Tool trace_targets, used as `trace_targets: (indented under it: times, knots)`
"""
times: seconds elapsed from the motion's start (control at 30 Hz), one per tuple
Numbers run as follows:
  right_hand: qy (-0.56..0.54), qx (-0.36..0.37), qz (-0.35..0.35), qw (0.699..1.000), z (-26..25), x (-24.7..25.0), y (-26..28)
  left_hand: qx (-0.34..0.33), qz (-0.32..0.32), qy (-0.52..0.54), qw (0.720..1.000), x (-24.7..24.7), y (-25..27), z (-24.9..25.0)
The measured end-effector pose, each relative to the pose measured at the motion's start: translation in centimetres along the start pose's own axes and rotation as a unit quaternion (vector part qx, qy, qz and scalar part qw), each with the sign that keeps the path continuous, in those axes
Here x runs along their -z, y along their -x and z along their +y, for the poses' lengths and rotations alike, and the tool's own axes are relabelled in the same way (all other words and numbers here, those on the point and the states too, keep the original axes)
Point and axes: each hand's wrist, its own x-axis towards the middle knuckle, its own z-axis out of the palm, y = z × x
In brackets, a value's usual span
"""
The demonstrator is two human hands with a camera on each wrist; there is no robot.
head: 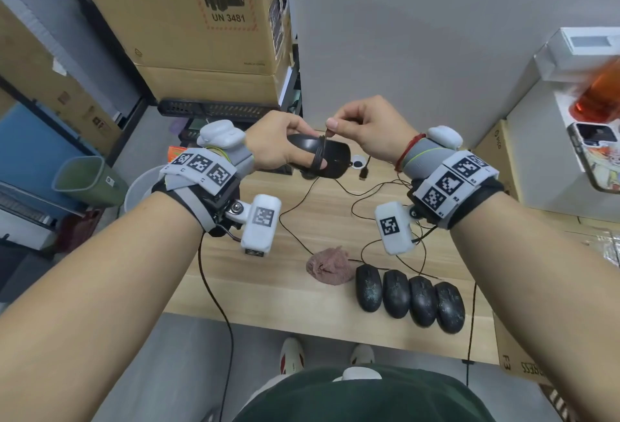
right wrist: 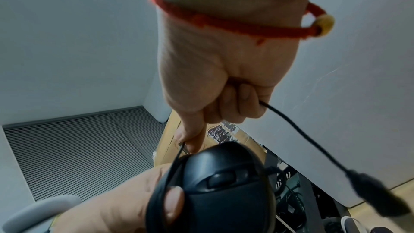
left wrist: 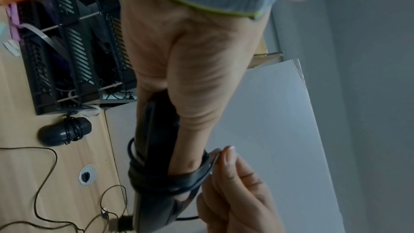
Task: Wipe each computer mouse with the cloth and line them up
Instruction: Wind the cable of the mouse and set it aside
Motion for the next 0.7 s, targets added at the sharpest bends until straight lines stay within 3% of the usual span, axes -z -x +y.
trace_targets:
  times: [0.23,0.43,0.57,0.7]
  knots:
    - [-0.091,-0.005,0.045,0.995,0.7,0.4,0.1,-0.012,-0.076,0.128,0.989,0.0,1.0,1.3]
    - [-0.105,-0.070,0.032,0.992,2.4,-0.1,0.8,-0.032,-0.108,0.205,0.972,-0.6,0.8,1.9]
    - [-0.026,-0.083,0.017,0.996,2.0,-1.0,1.2,-0.043,-0.058,0.299,0.952,-1.0,0.4,2.5]
    - [-0.070,-0.070,0.000,0.995,1.8,-2.6,1.8,-0.020,0.066,0.342,0.937,-1.1,-0.4,2.2]
